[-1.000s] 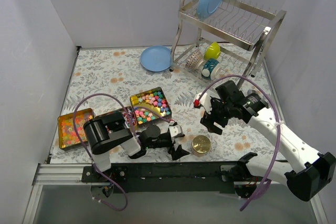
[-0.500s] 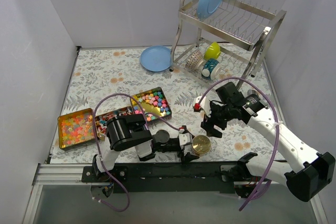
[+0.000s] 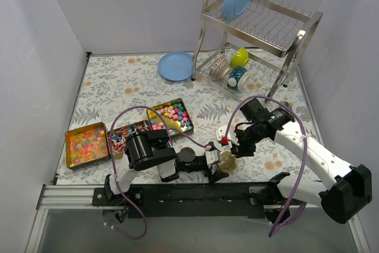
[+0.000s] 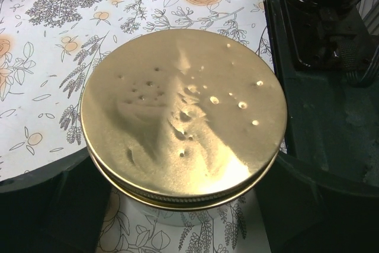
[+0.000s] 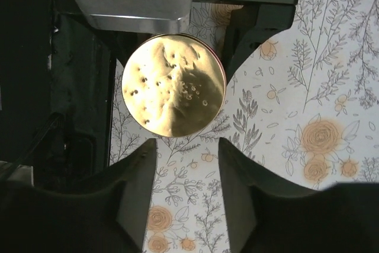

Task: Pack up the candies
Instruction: Screw the bottle lid onto the packing bottle.

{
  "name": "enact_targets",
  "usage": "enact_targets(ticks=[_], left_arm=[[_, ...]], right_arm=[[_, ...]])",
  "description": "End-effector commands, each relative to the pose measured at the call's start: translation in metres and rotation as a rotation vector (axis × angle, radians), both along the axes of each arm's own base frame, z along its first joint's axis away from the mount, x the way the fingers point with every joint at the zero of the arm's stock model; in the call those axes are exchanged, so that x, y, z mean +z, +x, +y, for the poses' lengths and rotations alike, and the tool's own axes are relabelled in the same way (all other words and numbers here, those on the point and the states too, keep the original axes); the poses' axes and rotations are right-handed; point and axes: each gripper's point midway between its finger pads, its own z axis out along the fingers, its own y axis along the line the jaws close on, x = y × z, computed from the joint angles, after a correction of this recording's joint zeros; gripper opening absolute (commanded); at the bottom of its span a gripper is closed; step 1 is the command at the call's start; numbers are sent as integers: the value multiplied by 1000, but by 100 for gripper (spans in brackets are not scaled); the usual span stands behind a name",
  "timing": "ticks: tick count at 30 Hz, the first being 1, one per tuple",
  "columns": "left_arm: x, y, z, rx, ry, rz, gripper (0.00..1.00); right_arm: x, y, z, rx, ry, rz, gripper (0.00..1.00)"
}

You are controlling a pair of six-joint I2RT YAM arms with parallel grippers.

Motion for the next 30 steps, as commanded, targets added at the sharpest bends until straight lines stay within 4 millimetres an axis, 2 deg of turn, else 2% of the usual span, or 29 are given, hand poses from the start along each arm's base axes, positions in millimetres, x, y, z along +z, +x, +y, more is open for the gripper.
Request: enact_targets(ticks=[1, 2, 4, 5, 8, 9, 11, 17, 22, 25, 26, 27, 30], left_arm=[[19, -4, 23, 33, -158, -51, 83], [18, -5, 25, 30, -154, -49, 76], [16, -9, 25, 15, -151, -40, 63], [15, -10, 24, 9, -148, -37, 52], [14, -12, 23, -1, -148, -25, 32], [14, -13, 23, -7, -149, -25, 17], [14, -13, 23, -10, -148, -29, 1], [10, -14, 26, -9, -136, -27, 0], [9, -13, 27, -8, -130, -40, 0], [7, -14, 28, -12, -123, -41, 0], [5, -14, 29, -12, -119, -39, 0], [5, -15, 29, -16, -119, -41, 0], [6, -18, 29, -33, -118, -40, 0]], right_arm=[[-8, -1, 24, 122, 74, 9, 43], [-10, 0, 26, 132, 76, 5, 37], [-15, -6, 31, 166, 81, 0, 34], [-15, -3, 36, 174, 95, -21, 32], [-21, -11, 43, 210, 100, -27, 26], [-24, -13, 44, 211, 100, -20, 26], [-32, -19, 48, 219, 99, 3, 26], [-53, -33, 44, 238, 59, 58, 26], [-60, -41, 34, 227, 33, 82, 27], [-27, -28, 41, 171, 84, 26, 41], [-14, -25, 43, 161, 113, -11, 53], [0, -20, 47, 140, 135, -37, 60], [20, -19, 44, 133, 166, -95, 76]])
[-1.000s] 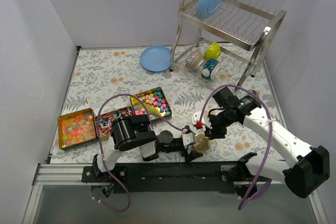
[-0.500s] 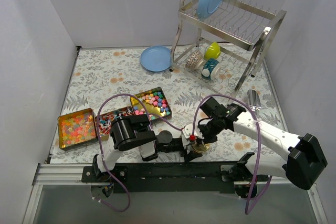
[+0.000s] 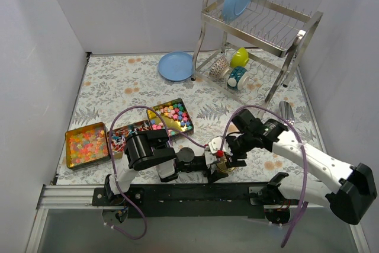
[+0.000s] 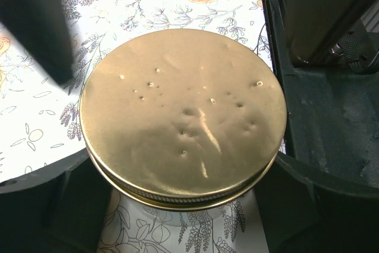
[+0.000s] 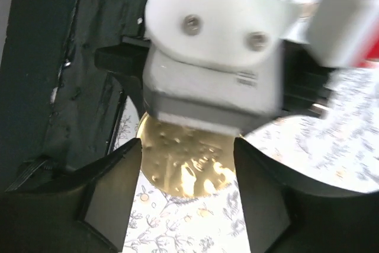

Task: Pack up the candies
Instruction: Screw the bottle lid onto the packing bottle.

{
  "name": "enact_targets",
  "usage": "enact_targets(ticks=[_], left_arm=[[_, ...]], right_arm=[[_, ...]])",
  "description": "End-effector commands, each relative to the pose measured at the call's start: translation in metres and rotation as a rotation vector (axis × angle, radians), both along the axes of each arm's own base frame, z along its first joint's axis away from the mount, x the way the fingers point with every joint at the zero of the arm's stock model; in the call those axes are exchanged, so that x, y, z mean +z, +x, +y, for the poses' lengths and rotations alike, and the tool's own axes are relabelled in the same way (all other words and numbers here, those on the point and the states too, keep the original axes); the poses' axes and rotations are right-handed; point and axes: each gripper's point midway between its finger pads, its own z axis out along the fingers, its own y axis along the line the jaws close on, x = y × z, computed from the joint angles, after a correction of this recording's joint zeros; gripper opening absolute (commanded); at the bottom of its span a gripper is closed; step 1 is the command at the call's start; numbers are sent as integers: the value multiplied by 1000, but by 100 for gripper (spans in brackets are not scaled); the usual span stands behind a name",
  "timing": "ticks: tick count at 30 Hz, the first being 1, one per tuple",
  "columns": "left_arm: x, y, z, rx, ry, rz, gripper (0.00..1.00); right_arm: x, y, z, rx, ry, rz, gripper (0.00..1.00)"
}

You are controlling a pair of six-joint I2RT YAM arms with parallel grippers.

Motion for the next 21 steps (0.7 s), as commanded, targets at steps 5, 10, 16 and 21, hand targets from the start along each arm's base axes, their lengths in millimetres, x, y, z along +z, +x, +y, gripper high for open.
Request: enact_targets(ticks=[5, 10, 16, 21], left_arm=[[5, -18, 26, -37, -113, -35, 0], [6, -17, 27, -29, -114, -37, 0], [5, -15, 28, -17, -111, -43, 0], [6, -9, 28, 17, -116, -18, 0]], right_arm=[[29, 9, -12, 51, 29, -174, 98], [6, 11, -13, 97, -23, -154, 98], [-6, 14, -11, 101, -63, -87, 98], [-11, 8, -16, 111, -92, -48, 98]])
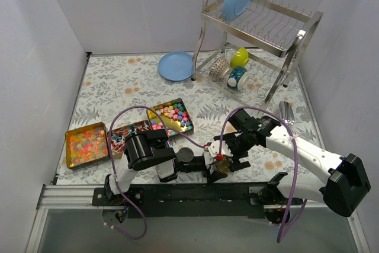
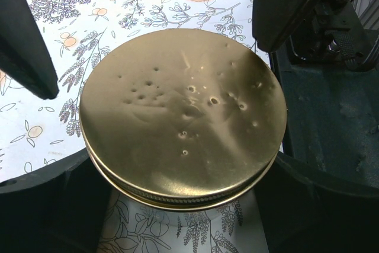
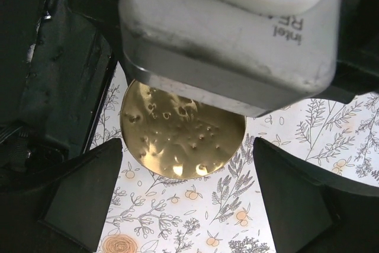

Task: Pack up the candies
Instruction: Screw the bottle lid onto the packing bottle.

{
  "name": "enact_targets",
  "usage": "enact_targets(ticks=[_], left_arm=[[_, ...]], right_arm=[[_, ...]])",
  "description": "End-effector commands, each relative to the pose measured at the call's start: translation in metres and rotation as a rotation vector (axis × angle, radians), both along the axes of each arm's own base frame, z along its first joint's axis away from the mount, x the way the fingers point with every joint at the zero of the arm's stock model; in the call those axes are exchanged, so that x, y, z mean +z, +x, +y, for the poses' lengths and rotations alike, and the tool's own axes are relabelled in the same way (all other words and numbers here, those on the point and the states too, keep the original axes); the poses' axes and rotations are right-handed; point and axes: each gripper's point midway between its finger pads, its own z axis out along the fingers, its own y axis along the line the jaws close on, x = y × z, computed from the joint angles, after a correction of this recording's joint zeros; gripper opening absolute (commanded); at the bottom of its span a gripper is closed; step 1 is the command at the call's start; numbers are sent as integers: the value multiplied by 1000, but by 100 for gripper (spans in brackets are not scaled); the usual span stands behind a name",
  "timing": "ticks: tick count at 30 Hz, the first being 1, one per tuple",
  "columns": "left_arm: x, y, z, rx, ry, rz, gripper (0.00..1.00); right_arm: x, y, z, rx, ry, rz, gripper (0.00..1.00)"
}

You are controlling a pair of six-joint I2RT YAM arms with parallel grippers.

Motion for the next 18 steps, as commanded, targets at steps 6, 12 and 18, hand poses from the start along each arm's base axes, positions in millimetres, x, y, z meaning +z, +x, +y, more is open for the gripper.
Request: enact_targets(ticks=[6, 12, 18], left_arm=[[7, -4, 25, 36, -126, 6, 0], [4, 2, 27, 66, -118, 29, 0], [1, 11, 27, 101, -110, 45, 0]], right_arm=[[-6, -15, -13, 13, -29, 47, 98], [-11, -22, -21, -13, -54, 68, 98], [-18, -40, -42, -30, -120, 115, 95]])
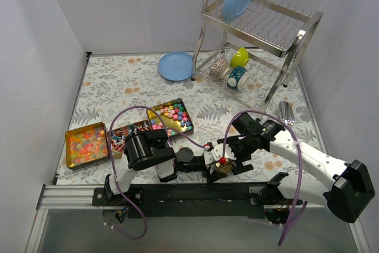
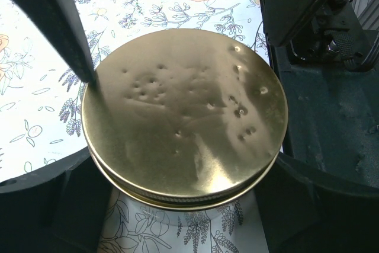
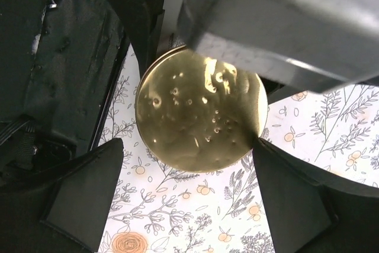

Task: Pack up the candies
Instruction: Screw the bottle lid onto the packing bottle.

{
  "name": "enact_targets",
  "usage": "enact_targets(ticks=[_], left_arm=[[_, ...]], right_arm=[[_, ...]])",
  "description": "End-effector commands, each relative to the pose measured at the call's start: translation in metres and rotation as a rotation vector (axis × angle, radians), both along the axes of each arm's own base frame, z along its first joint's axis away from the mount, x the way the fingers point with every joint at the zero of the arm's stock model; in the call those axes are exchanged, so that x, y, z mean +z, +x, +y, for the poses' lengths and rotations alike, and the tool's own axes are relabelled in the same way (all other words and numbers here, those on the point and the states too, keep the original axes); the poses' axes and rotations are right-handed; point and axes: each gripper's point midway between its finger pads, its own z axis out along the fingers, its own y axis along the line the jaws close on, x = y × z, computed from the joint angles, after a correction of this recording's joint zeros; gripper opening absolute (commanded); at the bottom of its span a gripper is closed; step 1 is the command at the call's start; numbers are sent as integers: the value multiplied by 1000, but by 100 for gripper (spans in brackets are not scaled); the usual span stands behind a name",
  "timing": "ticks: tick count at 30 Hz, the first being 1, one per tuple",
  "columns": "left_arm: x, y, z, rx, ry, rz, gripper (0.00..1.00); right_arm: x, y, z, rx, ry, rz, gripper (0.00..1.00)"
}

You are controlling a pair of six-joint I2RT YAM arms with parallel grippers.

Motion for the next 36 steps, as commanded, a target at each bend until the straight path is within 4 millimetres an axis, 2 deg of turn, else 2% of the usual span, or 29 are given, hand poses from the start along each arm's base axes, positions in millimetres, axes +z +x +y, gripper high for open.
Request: enact_targets(ticks=[1, 3, 4, 6, 9, 11, 14, 20, 30, 31, 36], left_arm=[[0, 7, 26, 89, -107, 38, 0], [0, 7, 26, 88, -106, 35, 0], [0, 7, 25, 86, -107, 32, 0], [-1, 6, 25, 77, -103, 31, 0], [-2, 3, 26, 62, -99, 35, 0], [-3, 2, 26, 59, -96, 36, 0], [-3, 1, 26, 53, -96, 37, 0], [-2, 0, 27, 49, -94, 33, 0], [-2, 1, 27, 52, -95, 26, 0], [-1, 2, 27, 58, -97, 25, 0], [-4, 6, 27, 81, -93, 38, 0]], right_arm=[[-8, -32, -30, -28, -103, 113, 94], [1, -39, -31, -26, -91, 131, 93], [6, -48, -38, -14, -107, 158, 91], [14, -52, -43, -36, -117, 163, 91], [25, -32, -40, -105, -75, 95, 92], [30, -12, -29, -146, -25, 41, 93], [30, 5, -12, -177, 11, 31, 93], [22, 10, 11, -119, 57, 92, 94], [12, 6, 15, -57, 50, 137, 95], [12, 6, 15, -55, 52, 134, 98], [6, 3, 11, -48, 29, 148, 98]])
